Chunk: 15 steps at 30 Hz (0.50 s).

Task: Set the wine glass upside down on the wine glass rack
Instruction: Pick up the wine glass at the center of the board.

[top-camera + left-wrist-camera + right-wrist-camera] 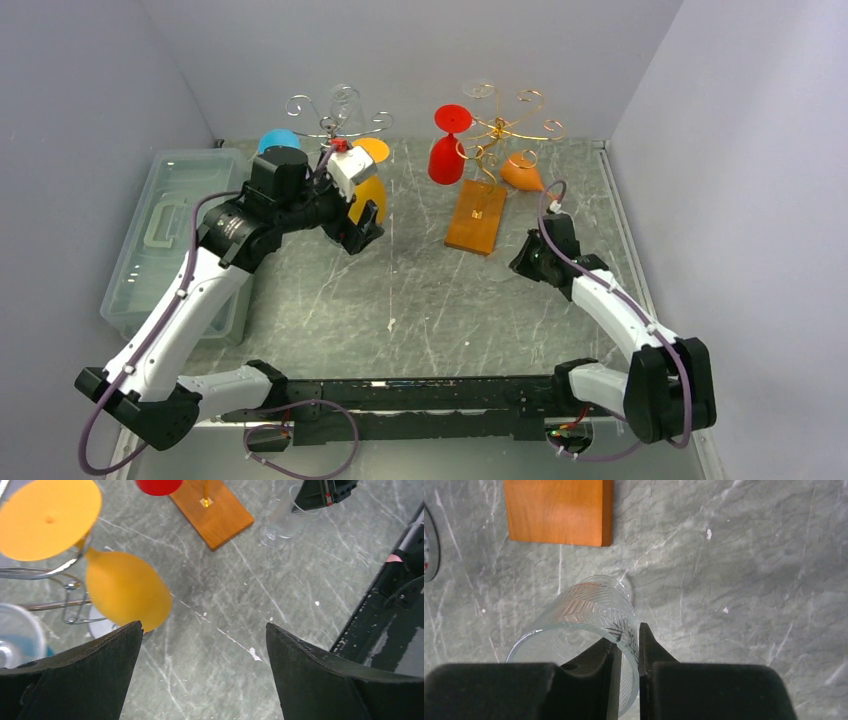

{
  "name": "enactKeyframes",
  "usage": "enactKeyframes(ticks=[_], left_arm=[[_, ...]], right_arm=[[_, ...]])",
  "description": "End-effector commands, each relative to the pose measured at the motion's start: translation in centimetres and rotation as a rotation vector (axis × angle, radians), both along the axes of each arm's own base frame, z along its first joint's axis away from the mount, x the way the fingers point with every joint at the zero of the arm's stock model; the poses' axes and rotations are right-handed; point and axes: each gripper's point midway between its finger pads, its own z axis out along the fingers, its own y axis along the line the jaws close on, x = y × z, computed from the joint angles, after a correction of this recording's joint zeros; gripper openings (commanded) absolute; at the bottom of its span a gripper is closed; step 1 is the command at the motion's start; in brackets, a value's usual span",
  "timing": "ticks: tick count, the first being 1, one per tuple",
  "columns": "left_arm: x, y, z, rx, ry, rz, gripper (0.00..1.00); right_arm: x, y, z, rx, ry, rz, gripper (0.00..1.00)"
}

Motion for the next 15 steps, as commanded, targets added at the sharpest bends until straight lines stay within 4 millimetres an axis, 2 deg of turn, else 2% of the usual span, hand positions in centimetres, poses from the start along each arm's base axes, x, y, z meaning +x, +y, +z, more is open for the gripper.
enactKeyframes(ticks=[1, 5, 10, 15], left_arm=[[-1.4, -2.2, 0.7, -0.144, 0.054, -0.078, 0.99], [-2.4, -3.5, 0.2, -0.232, 0.134, -0.109, 1.0], [-2.9, -4.9, -0.3, -0.305, 0.244, -0.13, 0.99], [-3.1, -6.1, 0.0, -0.342, 0.305, -0.18, 0.99]], right_arm=[[0.7, 0.8, 4.0, 0.051, -0.156, 0.013, 0.0], [-0.7, 2.8, 7.9, 0.148, -0.275, 0.129, 0.0], [-2.5, 5.2, 14.9, 0.257, -0.478, 0.266, 0.0], [-2.3, 7.4, 20.2, 0.299, -0.581, 0.324, 0.0]])
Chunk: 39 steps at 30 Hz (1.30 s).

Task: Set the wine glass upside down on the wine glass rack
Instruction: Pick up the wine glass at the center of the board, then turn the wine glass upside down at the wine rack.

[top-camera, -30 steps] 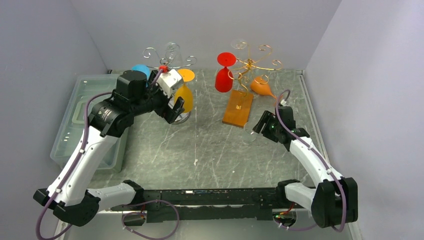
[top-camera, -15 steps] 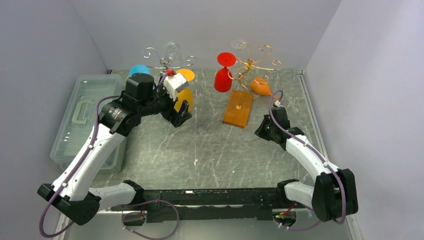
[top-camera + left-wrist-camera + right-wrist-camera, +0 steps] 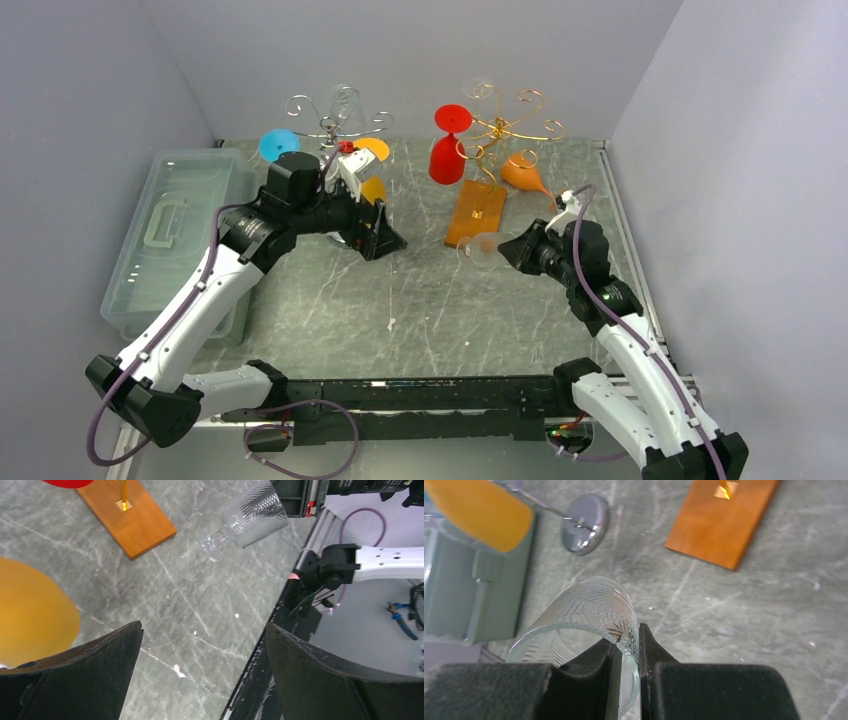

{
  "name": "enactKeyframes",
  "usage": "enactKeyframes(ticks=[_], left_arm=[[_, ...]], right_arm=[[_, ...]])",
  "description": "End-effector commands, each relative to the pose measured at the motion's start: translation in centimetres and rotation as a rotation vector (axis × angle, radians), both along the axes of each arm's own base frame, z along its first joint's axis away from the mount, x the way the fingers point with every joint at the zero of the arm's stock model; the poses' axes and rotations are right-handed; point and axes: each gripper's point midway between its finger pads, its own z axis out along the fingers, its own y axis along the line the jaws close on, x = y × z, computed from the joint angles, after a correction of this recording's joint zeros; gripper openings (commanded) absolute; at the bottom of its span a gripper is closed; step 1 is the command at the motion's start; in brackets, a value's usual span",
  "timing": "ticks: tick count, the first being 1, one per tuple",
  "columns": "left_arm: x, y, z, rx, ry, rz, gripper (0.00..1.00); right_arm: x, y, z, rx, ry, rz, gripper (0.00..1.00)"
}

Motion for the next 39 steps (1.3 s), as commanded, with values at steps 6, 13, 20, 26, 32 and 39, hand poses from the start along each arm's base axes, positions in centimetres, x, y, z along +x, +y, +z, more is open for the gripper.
enactKeyframes(ticks=[6, 13, 20, 26, 32, 39], left_arm=[[-1.2, -2.1, 0.3, -0.085, 0.097, -0.118, 0.99], [-1.1, -2.8, -1.5, -0.084, 0.152, -0.142, 0.99], [-0.6, -2.9, -1.4, -0.073, 0.098, -0.164, 0.99], [-1.0, -2.8, -0.6, -0.058, 0.018, -0.226, 0.9], [-0.7, -2.4, 0.0, -0.03, -0.047, -0.225, 0.89], [-0.9, -2.0, 1.5, -0.017, -0.114, -0.242, 0.58]], right_arm=[[0.9, 6.0, 12.7, 0.133, -0.31, 0.156, 0.0], [1.0, 8.9, 16.4, 0.153, -0.414, 0.196, 0.0], [-0.3, 11.1, 17.8, 0.193, -0.469, 0.281, 0.0], [-2.5, 12.4, 19.0, 0.263, -0.505, 0.384, 0.0], [-3.9, 14.2, 19.0, 0.288, -0.498, 0.473, 0.0], [-4.6, 14.7, 19.1, 0.308, -0.509, 0.479, 0.0]])
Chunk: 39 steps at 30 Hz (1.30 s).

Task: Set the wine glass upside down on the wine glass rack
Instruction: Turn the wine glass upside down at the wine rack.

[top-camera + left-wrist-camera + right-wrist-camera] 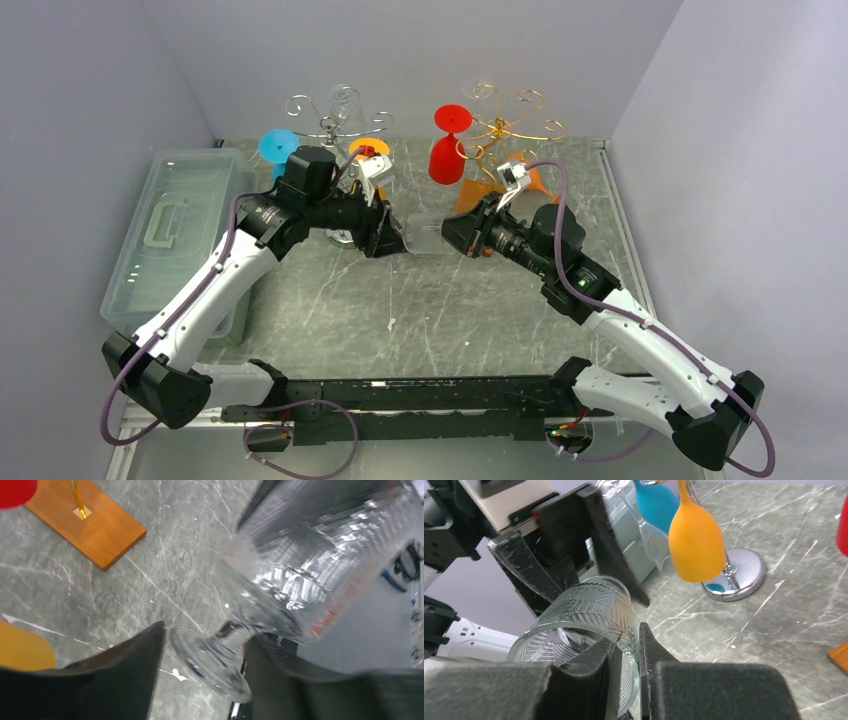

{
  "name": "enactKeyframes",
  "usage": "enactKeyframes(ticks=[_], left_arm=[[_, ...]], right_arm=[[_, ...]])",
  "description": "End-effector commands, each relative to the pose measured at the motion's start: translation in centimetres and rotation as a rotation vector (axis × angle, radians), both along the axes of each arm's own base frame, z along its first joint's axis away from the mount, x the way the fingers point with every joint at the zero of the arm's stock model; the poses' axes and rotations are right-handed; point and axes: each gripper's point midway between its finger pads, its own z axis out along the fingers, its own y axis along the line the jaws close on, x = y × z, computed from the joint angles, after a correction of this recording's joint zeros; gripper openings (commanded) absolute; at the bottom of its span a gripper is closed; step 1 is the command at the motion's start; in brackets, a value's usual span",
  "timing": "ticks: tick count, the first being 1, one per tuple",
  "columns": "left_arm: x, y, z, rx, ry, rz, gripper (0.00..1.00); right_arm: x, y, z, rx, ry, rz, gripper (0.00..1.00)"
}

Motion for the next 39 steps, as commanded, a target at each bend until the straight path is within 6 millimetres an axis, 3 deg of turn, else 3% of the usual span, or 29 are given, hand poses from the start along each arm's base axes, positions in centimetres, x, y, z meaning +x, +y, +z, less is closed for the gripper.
enactKeyframes(ticks=[1, 3, 5, 9, 11, 12, 13, 18, 24, 33, 39], left_arm=[[-0.5, 0.3, 2.7, -0.019, -0.123, -0.052, 0.39], [-0.7, 0.4, 2.7, -0.006, -0.131, -0.066, 0.13], [-0.6, 0.6, 3.0, 0.011, -0.16, -0.073, 0.0], [0.5, 1.1, 4.8, 0.05, -0.292, -0.072, 0.0], [1.1, 1.4, 6.5, 0.064, -0.401, -0.079, 0.0], [1.3, 1.6, 7.4, 0.068, -0.46, -0.082, 0.0], [1.5, 1.8, 8.2, 0.077, -0.519, -0.093, 0.0], [1.3, 2.9, 11.6, 0.112, -0.796, -0.14, 0.0], [1.0, 3.6, 12.9, 0.18, -1.098, -0.2, 0.0], [-0.4, 1.7, 13.5, 0.29, -1.56, -0.311, 0.0], [0.2, 1.2, 13.8, 0.337, -1.631, -0.303, 0.0]], right_arm=[[-1.1, 0.3, 4.8, 0.135, -0.112, 0.029, 0.0], [-1.3, 0.4, 4.8, 0.14, -0.114, 0.033, 0.0], [-1.3, 0.5, 4.7, 0.145, -0.106, 0.037, 0.04], [-1.6, 0.5, 4.5, 0.119, -0.101, 0.051, 0.43], [-2.1, 0.2, 4.4, 0.066, -0.105, 0.069, 0.72], [-2.6, 0.0, 4.1, 0.021, -0.107, 0.089, 0.95], [-3.1, -0.1, 3.9, -0.019, -0.112, 0.121, 0.99], [-5.5, -1.8, 4.6, -0.134, -0.157, 0.215, 1.0], [-8.7, -1.5, 5.8, -0.147, -0.263, 0.4, 1.0], [-5.8, 3.1, 6.4, 0.022, -0.307, 0.441, 1.0], [-4.9, 5.1, 3.5, 0.015, -0.287, 0.442, 1.0]])
